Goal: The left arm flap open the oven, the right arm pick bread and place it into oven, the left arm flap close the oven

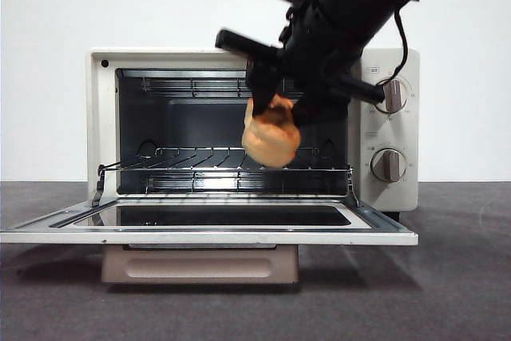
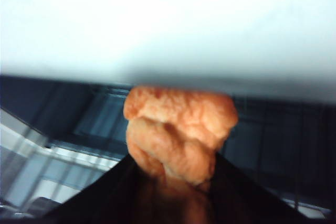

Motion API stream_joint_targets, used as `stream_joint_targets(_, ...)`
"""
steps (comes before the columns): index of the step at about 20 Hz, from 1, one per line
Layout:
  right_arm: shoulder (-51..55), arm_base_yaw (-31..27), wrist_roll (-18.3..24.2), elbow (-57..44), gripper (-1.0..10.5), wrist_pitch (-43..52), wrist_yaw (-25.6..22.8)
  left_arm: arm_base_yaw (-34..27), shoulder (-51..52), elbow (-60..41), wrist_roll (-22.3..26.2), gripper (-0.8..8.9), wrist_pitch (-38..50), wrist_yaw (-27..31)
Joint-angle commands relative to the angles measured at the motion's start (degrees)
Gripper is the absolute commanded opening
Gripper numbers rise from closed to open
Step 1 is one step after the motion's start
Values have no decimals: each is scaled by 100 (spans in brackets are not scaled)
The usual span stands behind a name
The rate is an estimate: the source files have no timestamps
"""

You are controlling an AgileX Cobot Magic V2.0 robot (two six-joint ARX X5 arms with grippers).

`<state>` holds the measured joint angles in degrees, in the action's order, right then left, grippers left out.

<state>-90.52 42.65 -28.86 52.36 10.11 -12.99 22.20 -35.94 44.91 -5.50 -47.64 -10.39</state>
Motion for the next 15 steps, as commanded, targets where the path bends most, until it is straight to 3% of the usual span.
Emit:
stream_joint_targets(1,-177,37,-72,101,206,81,-105,11,-28,28,-11,16,46,9)
stream_joint_targets(10,-302,35,-72,101,408,61,-101,11,-28,28,-11,16,46,9)
stream_joint_targets(15,-229,35,-70,101,454,26,-96,11,-28,28,-11,16,46,9)
